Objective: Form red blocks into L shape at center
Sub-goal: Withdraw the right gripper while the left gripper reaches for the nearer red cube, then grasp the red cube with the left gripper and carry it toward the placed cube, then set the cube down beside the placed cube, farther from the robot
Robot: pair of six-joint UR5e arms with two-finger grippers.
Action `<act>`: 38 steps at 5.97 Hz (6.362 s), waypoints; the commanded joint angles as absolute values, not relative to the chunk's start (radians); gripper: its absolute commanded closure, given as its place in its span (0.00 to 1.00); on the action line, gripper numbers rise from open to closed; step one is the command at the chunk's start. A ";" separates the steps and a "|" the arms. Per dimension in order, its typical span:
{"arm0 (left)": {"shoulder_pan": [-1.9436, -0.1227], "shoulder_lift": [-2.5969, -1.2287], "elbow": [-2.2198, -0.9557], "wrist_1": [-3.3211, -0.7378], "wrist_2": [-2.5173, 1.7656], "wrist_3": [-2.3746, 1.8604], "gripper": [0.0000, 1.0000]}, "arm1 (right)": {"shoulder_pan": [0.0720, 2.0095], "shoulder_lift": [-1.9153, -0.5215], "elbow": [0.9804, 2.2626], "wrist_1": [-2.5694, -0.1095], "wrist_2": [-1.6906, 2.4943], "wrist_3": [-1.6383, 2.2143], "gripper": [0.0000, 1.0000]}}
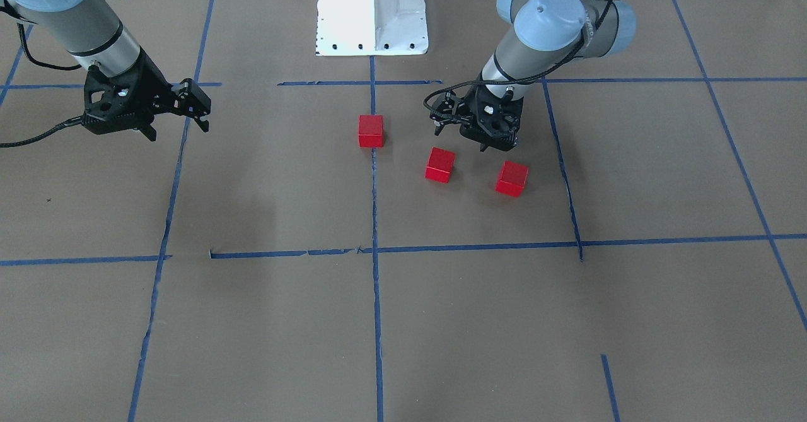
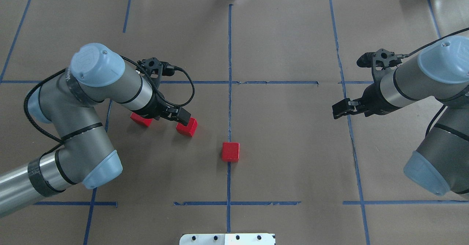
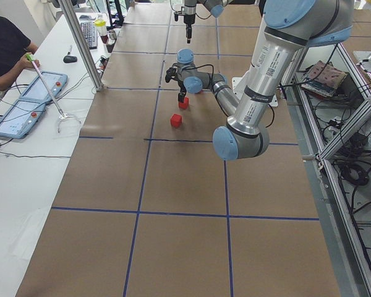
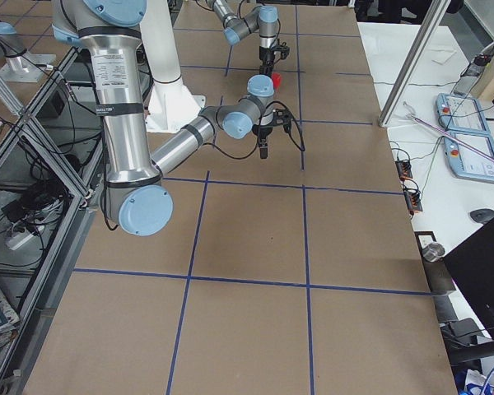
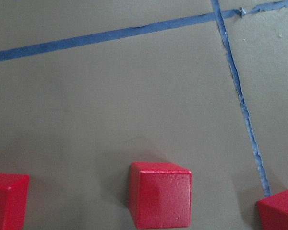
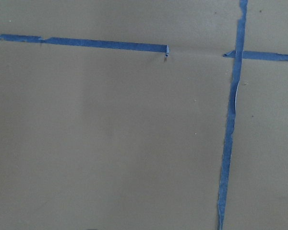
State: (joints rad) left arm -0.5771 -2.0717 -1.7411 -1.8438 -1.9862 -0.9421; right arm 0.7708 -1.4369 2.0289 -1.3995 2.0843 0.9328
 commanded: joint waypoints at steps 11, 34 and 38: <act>-0.525 -2.330 -1.575 -1.616 -1.792 -1.235 1.00 | 0.773 -1.442 2.031 -1.397 2.086 0.923 0.00; -0.370 -2.421 -1.447 -1.672 -1.678 -1.298 0.36 | 0.772 -1.473 2.045 -1.396 2.086 0.933 0.00; -0.412 -2.401 -1.584 -1.667 -1.681 -1.292 0.04 | 0.778 -1.468 2.046 -1.396 2.089 0.928 0.00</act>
